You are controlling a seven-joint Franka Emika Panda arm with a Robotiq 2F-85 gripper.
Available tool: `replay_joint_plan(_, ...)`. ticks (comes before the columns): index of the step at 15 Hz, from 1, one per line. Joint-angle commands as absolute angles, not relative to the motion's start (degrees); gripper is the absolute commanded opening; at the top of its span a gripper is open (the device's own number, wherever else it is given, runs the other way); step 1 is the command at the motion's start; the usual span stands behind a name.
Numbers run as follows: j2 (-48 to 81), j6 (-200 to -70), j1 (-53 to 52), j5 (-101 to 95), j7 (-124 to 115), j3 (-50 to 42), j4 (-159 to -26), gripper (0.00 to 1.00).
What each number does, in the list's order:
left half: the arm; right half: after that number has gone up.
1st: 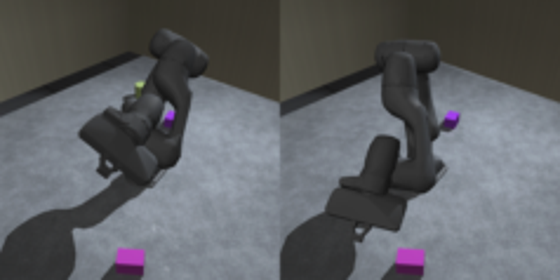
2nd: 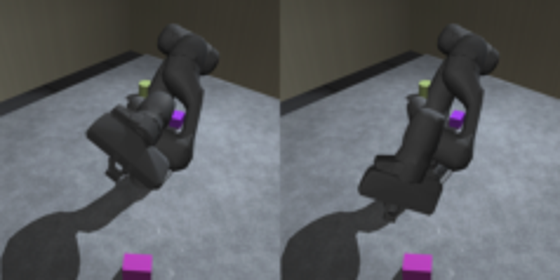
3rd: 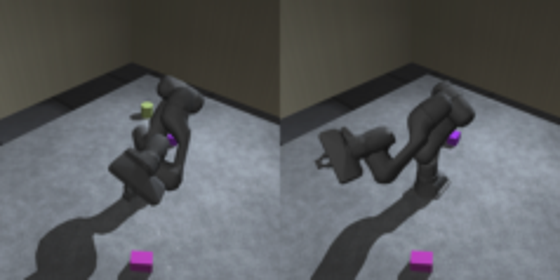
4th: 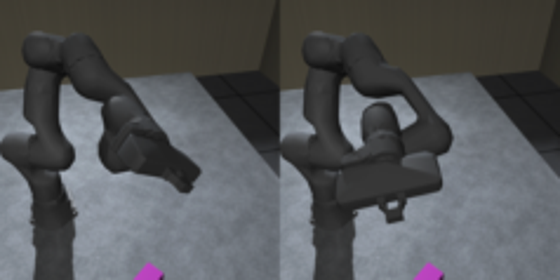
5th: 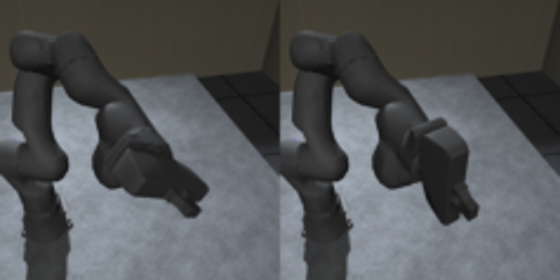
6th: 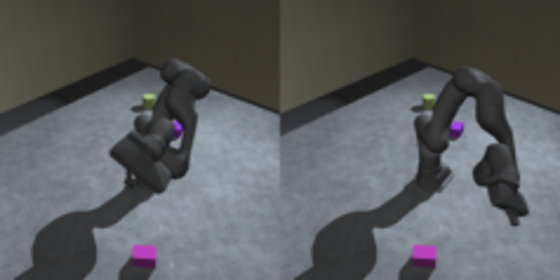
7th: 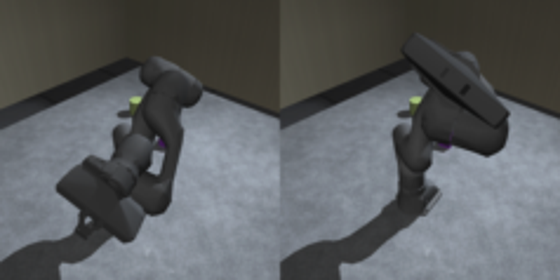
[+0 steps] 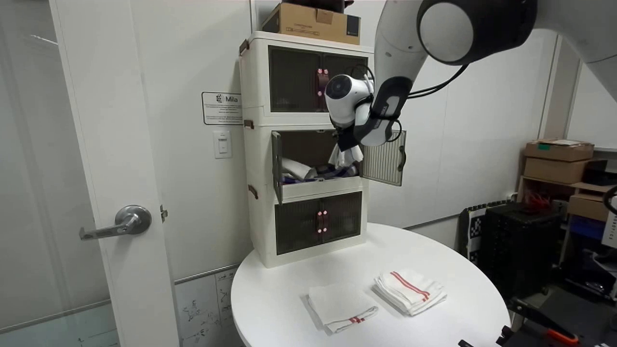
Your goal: Put the blue and white towel in the open cabinet
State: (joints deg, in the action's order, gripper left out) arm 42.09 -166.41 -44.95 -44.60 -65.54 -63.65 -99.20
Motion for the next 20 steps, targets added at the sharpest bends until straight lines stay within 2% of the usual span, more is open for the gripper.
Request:
replay_joint_plan(1,47.38,-163.65,-44.1,-44.04,-68.93,-64.69,-96.72,0.07)
replay_joint_plan(9,47.76,-165.9,-38.75,-43.76,-66.76,-61.72,-94.67,0.07)
replay_joint_plan(20,48.3,-172.81,-25.59,-40.3,-58.76,-46.53,-84.04,0.07)
